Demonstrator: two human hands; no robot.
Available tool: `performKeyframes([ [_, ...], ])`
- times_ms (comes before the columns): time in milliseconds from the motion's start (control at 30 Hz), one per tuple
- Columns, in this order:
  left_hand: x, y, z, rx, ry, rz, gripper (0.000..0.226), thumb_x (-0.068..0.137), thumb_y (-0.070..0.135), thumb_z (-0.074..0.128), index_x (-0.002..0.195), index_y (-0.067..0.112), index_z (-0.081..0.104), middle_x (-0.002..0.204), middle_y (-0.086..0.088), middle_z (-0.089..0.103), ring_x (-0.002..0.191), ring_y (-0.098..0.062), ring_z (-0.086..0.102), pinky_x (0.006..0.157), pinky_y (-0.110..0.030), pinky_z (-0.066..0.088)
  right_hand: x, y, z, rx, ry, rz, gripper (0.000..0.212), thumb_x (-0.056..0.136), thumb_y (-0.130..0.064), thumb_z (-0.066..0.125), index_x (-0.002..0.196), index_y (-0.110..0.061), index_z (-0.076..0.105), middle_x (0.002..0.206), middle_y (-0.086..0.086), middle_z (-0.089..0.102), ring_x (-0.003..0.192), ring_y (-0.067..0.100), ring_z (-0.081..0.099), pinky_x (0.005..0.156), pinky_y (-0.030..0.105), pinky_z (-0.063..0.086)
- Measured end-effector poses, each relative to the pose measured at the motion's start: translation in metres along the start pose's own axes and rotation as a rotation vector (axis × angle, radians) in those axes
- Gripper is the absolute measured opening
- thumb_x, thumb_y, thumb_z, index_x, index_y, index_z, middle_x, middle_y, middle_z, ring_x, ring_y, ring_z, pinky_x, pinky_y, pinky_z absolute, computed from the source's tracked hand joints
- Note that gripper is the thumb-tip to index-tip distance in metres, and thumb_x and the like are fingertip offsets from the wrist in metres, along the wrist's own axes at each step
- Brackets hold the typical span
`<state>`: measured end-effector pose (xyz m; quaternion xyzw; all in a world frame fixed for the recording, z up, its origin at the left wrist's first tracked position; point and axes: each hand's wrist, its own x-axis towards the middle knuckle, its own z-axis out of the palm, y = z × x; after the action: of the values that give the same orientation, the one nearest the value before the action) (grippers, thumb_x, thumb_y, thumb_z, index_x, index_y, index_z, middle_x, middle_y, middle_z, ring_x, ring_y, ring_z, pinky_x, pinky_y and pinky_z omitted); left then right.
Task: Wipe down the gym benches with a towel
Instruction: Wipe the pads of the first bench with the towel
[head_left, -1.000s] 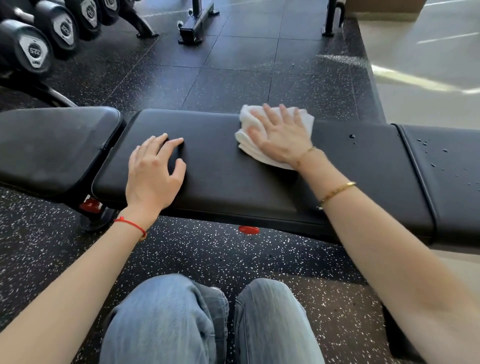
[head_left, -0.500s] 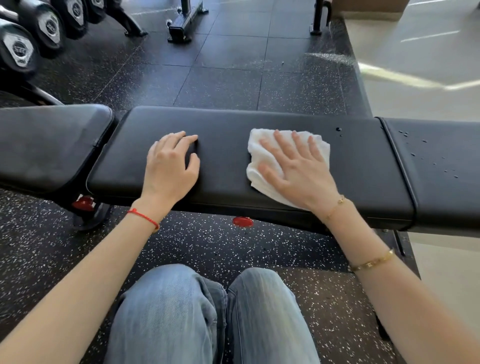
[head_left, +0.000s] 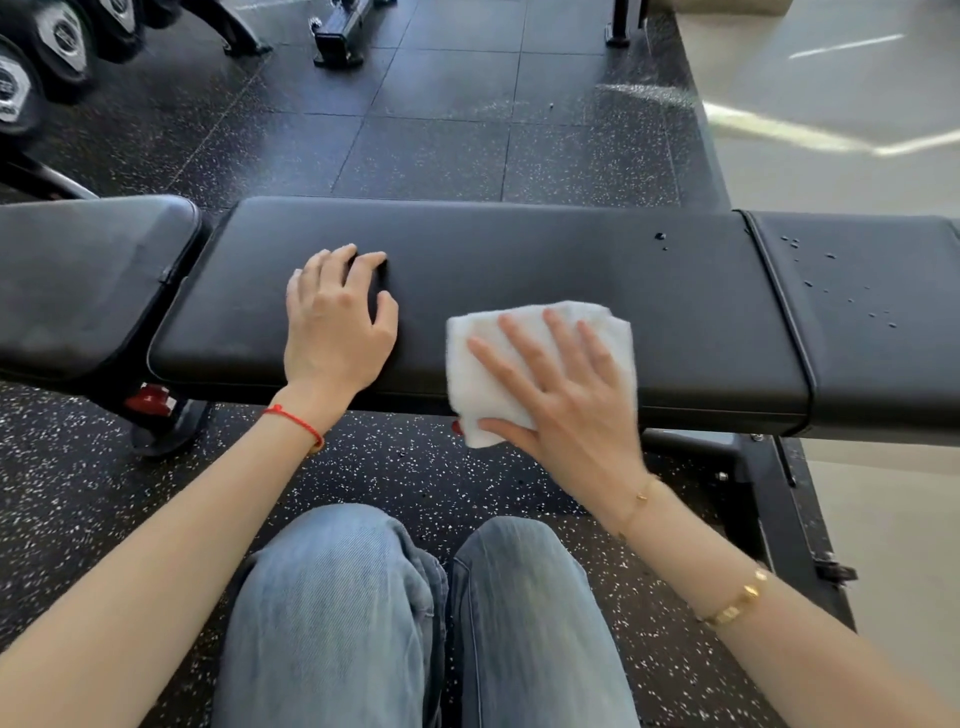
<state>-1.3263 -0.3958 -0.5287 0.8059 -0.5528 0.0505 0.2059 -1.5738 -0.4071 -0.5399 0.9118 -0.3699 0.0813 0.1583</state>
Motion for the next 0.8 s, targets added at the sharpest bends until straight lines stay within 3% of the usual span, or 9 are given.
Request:
performKeyframes([
  [133,0.000,-0.002,-0.001,-0.016,0.008,0.017,0.044,0.094,0.029,0.045,0.136,0.018,0.054,0.144,-0.010,0.050,0.138,-0.029,0.038,0.117,-0.050,0.026,0.019,-0.028,-0.001,0.007,0.033,-0.031,0.073,0.090,-0.069,0.046,0.151,-0.030,0.037,0.154,0.005,0.042,0.139,0.037,0.042,0.114,0.053,0.033],
  [267,0.001,-0.008,-0.002,-0.026,0.014,0.029,0.048,0.092,0.036,0.040,0.136,0.021,0.054,0.143,-0.007,0.051,0.137,-0.027,0.040,0.116,-0.048,0.028,-0.015,0.011,0.005,0.035,0.065,-0.019,0.070,0.095,-0.063,0.043,0.154,-0.028,0.031,0.157,0.007,0.036,0.143,0.037,0.035,0.117,0.054,0.028],
  [400,0.001,-0.003,-0.001,-0.005,0.014,0.022,0.045,0.093,0.032,0.043,0.135,0.018,0.054,0.143,-0.010,0.050,0.137,-0.030,0.039,0.117,-0.050,0.027,-0.027,0.042,0.005,0.045,0.006,0.060,0.074,0.094,-0.072,0.037,0.155,-0.030,0.029,0.157,0.005,0.036,0.144,0.037,0.034,0.118,0.054,0.025],
  [567,0.000,0.000,0.000,-0.004,0.002,0.011,0.045,0.095,0.028,0.045,0.137,0.016,0.053,0.145,-0.012,0.049,0.139,-0.032,0.038,0.118,-0.051,0.025,0.016,-0.006,-0.002,0.109,-0.058,0.034,0.077,0.092,-0.076,0.027,0.154,-0.029,0.031,0.157,0.005,0.037,0.143,0.040,0.033,0.119,0.054,0.020],
  [667,-0.001,-0.004,-0.002,-0.016,0.005,0.017,0.044,0.096,0.030,0.045,0.138,0.019,0.052,0.146,-0.008,0.048,0.140,-0.028,0.037,0.118,-0.049,0.025,0.023,-0.018,-0.004,0.169,-0.047,-0.002,0.075,0.094,-0.073,0.030,0.153,-0.028,0.034,0.158,0.006,0.036,0.145,0.038,0.031,0.120,0.052,0.019],
  [800,-0.001,-0.009,-0.003,-0.025,0.003,0.032,0.045,0.097,0.034,0.045,0.139,0.022,0.052,0.147,-0.007,0.048,0.140,-0.027,0.038,0.119,-0.047,0.026,-0.013,0.019,-0.002,0.199,-0.016,0.019,0.069,0.097,-0.067,0.036,0.153,-0.027,0.033,0.159,0.005,0.034,0.146,0.035,0.030,0.120,0.051,0.021],
])
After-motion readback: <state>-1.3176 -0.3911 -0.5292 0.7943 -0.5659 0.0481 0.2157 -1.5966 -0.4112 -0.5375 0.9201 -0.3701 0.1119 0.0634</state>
